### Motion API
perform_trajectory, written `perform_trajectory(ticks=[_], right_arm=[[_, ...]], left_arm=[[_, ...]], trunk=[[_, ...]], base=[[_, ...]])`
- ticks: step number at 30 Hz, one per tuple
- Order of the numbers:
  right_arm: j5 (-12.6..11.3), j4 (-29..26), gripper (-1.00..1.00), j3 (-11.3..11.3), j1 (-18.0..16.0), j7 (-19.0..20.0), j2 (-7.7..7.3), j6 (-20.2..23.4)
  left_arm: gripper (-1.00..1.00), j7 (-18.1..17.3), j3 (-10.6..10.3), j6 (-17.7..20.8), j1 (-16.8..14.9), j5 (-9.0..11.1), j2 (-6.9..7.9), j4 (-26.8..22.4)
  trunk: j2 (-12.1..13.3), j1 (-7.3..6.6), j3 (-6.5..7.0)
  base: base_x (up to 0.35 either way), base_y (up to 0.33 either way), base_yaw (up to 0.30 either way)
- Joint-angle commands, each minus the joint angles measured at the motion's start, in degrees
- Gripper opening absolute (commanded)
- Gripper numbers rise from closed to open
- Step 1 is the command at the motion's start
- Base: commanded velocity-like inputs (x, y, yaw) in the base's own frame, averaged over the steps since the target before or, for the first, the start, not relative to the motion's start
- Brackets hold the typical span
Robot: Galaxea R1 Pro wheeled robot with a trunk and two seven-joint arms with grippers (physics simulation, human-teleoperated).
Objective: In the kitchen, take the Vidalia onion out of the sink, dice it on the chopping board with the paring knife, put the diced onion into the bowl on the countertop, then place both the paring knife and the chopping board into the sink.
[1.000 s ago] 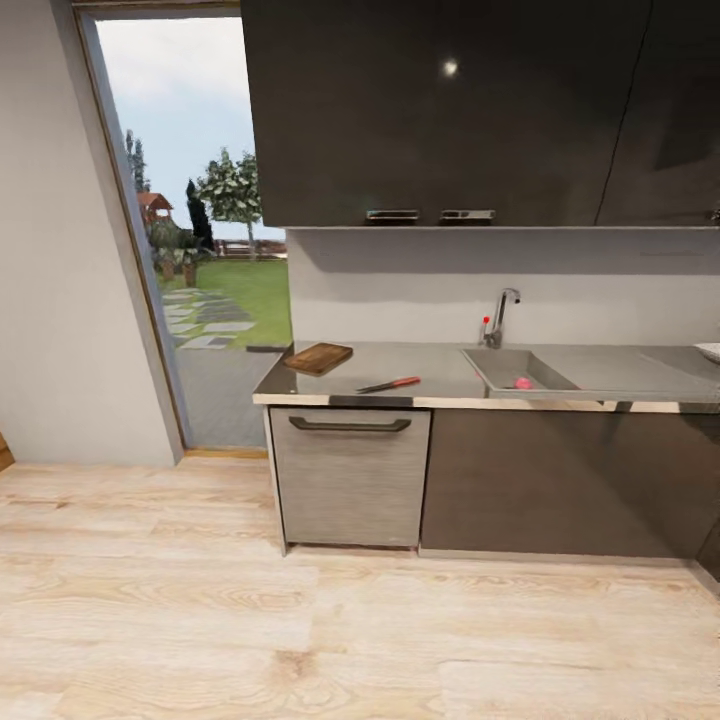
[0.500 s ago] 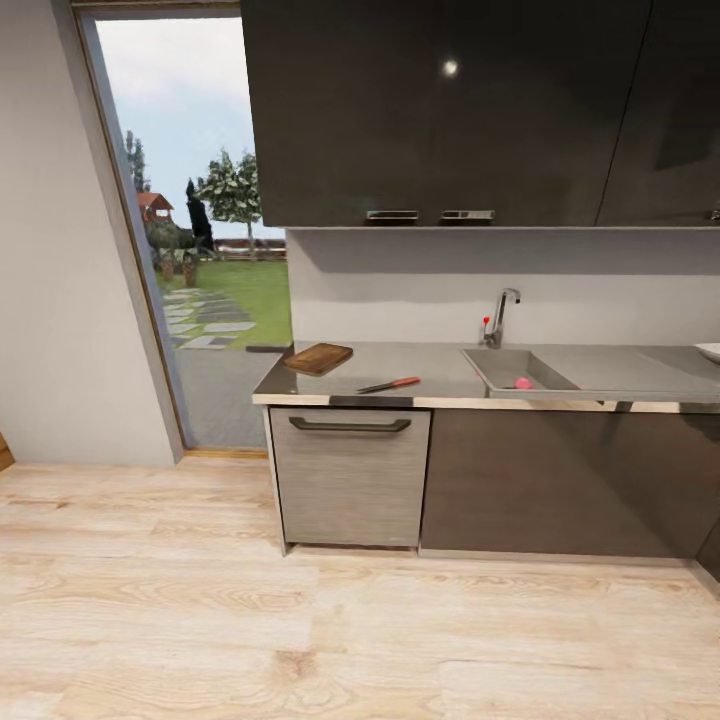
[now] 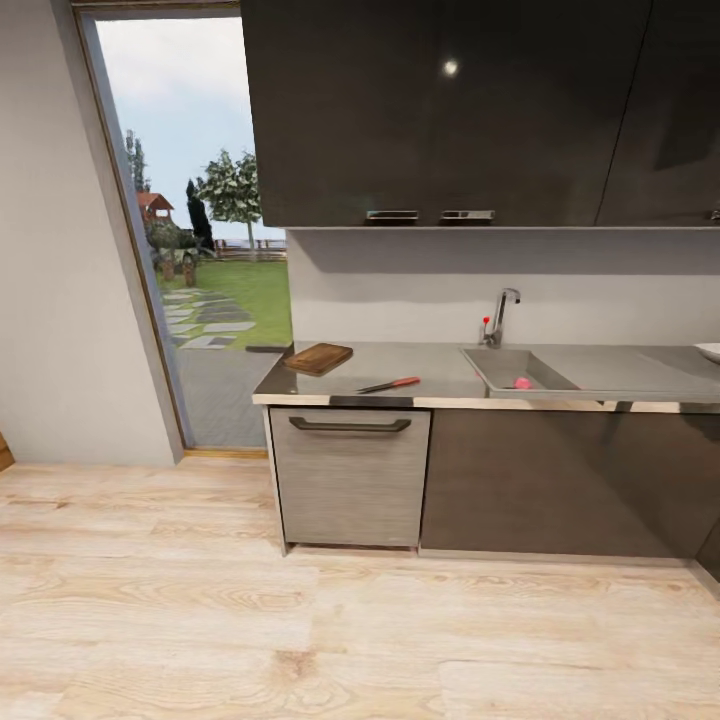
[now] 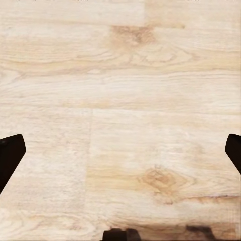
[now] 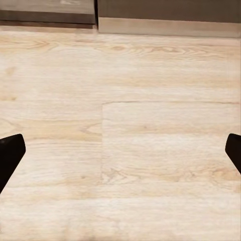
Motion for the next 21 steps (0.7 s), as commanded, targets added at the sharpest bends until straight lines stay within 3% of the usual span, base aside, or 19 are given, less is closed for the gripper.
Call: perform_trajectory(ticks=[1, 18, 21], right_arm=[[0.04, 0.03, 1.00, 0.02, -0.03, -0.17, 0.00, -0.18], [0.20, 0.03, 1.00, 0.11, -0.03, -0.08, -0.33, -2.43], [0.29, -0.31, 1.00, -0.45, -1.01, -0.17, 0.64, -1.92]], left_arm=[[1.00, 0.05, 0.01, -0.10, 0.00, 0.04, -0.03, -0.08], [1.00, 0.05, 0.02, -0.04, 0.00, 0.04, -0.07, -0.09], [1.00, -0.04, -0.06, -0.03, 0.08, -0.04, 0.37, -0.02]], trunk=[[-0.03, 0.00, -0.05], [-0.03, 0.00, -0.05], [-0.03, 0.00, -0.05]], base=[[0.000, 0.000, 0.000], [0.000, 0.000, 0.000], [0.109, 0.279, 0.000]])
